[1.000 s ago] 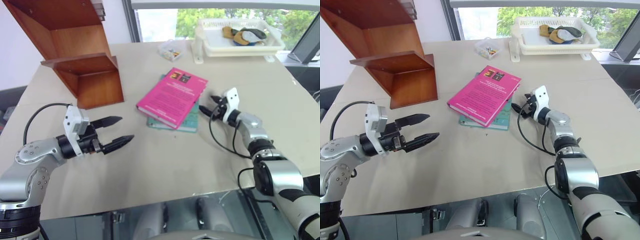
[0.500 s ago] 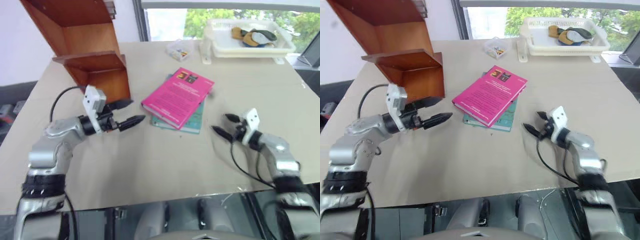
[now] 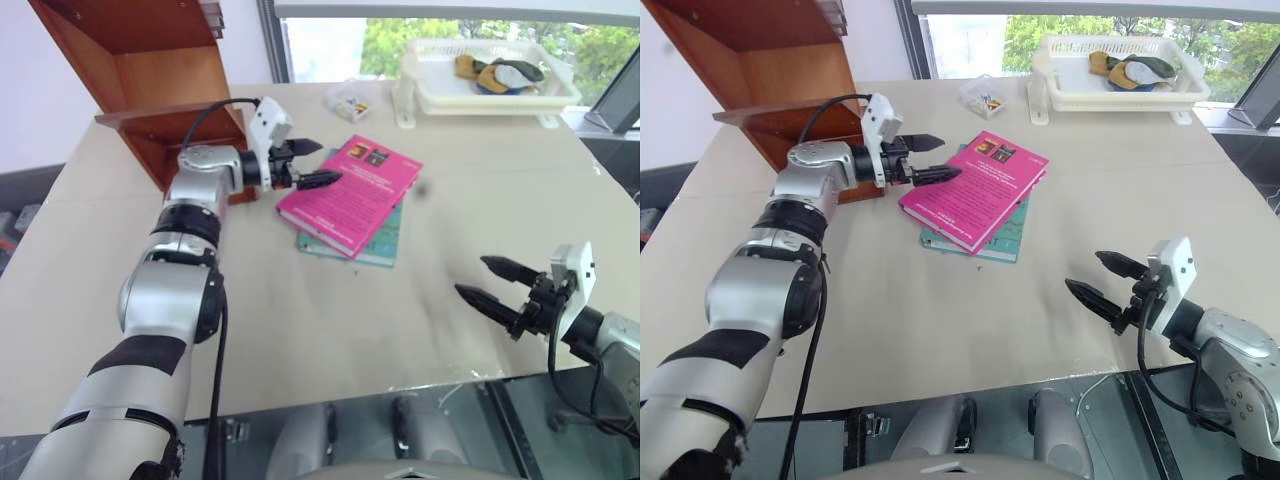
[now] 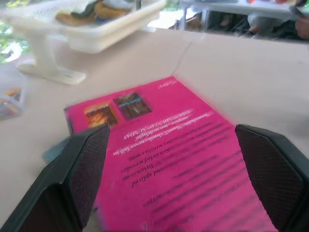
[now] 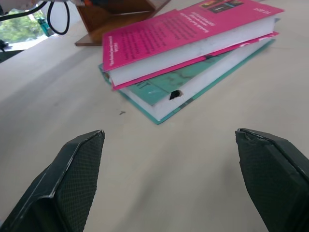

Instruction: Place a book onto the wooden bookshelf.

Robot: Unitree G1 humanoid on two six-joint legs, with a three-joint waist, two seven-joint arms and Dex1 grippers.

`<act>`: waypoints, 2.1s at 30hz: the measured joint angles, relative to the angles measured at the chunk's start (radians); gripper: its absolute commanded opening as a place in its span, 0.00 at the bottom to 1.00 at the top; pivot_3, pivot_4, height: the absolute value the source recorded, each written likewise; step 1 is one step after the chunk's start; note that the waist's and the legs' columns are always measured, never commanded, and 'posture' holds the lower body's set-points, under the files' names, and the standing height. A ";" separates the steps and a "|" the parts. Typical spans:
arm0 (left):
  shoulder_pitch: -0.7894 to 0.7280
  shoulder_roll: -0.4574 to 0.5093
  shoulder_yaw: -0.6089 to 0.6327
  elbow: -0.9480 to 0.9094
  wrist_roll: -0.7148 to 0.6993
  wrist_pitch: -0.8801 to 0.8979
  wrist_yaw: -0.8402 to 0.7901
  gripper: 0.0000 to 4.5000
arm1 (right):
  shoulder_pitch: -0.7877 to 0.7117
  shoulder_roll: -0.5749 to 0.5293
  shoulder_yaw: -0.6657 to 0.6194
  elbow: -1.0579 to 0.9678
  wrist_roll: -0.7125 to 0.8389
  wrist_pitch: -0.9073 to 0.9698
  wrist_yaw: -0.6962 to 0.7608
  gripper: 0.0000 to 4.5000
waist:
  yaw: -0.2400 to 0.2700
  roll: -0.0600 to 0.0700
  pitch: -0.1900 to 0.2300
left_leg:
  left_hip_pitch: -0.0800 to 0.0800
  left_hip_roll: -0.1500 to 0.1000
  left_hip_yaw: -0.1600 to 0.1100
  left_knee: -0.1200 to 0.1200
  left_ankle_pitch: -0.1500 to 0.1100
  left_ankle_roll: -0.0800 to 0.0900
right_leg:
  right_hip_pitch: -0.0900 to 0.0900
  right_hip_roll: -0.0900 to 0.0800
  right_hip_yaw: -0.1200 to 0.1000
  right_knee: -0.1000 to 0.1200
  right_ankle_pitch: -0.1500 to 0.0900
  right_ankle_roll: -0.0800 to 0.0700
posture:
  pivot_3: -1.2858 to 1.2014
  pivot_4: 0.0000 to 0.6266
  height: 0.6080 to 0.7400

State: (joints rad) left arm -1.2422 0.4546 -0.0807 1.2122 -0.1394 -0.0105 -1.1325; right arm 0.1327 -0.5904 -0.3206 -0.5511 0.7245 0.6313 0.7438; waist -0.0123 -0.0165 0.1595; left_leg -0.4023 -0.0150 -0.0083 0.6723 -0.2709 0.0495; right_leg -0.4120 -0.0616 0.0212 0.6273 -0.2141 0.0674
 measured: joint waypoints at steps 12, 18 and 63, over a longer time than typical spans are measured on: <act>-0.033 -0.029 0.006 0.119 0.117 -0.001 -0.053 1.00 | 0.046 -0.008 -0.004 -0.030 -0.001 -0.008 -0.055 0.99 | 0.003 -0.002 0.001 | 0.000 0.000 -0.001 0.000 0.000 0.001 | 0.000 -0.001 -0.001 0.001 0.000 0.001 | 0.52 0.24 1.00; -0.014 0.031 0.010 0.105 0.132 0.032 -0.237 1.00 | 0.032 -0.027 -0.004 -0.024 -0.007 -0.012 -0.054 0.99 | -0.001 -0.002 0.001 | 0.001 0.001 0.000 0.000 0.000 0.001 | 0.000 -0.001 0.000 0.003 0.000 0.000 | 0.52 0.24 1.00; 0.043 0.084 0.080 0.078 -0.037 0.385 -0.206 1.00 | -0.002 -0.075 -0.055 -0.003 0.144 -0.098 0.167 0.99 | 0.003 -0.003 0.001 | 0.001 0.001 -0.001 0.009 -0.001 0.001 | 0.001 -0.001 0.000 0.010 0.000 0.001 | 0.52 0.24 1.00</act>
State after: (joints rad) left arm -1.1990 0.5386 -0.0009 1.2906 -0.1765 0.3740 -1.3384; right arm 0.1305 -0.6656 -0.3754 -0.5537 0.8687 0.5334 0.9111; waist -0.0093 -0.0196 0.1608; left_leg -0.4015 -0.0136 -0.0090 0.6811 -0.2714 0.0504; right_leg -0.4113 -0.0628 0.0210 0.6374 -0.2146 0.0680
